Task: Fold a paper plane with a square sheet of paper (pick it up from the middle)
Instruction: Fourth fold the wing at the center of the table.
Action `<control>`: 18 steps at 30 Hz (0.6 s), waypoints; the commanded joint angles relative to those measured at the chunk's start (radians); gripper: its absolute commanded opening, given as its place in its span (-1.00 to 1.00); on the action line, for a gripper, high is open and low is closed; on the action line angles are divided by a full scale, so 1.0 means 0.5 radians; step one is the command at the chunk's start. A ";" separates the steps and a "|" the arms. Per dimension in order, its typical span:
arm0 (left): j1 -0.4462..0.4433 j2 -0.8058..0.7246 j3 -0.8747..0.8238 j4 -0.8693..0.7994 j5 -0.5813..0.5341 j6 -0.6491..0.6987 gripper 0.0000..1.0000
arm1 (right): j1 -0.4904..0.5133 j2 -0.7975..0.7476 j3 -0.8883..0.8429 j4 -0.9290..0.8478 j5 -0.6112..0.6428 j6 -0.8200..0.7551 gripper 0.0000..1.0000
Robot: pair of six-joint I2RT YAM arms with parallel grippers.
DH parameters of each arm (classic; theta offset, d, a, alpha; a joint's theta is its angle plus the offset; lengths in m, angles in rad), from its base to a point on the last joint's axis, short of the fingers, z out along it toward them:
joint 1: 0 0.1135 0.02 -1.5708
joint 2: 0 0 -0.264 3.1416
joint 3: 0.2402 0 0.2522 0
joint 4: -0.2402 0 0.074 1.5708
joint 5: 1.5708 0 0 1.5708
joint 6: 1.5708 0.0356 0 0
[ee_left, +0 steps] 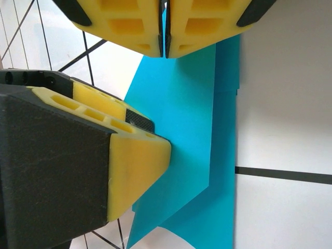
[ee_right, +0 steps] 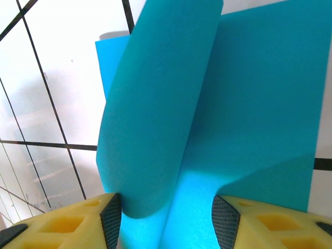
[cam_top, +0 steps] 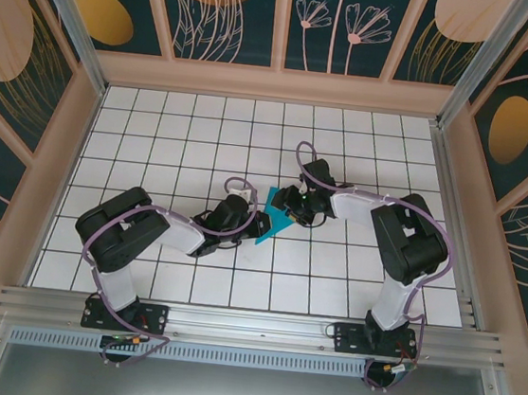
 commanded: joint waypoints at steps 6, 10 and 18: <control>0.010 0.040 0.045 -0.082 -0.041 -0.001 -0.77 | 0.007 0.352 -0.134 -0.211 0.330 -0.062 0.13; 0.011 0.049 0.052 -0.101 -0.047 -0.005 -0.78 | 0.007 0.330 -0.139 -0.202 0.315 -0.080 0.14; 0.016 0.058 0.052 -0.120 -0.058 -0.019 -0.77 | 0.001 0.293 -0.139 -0.198 0.305 -0.111 0.05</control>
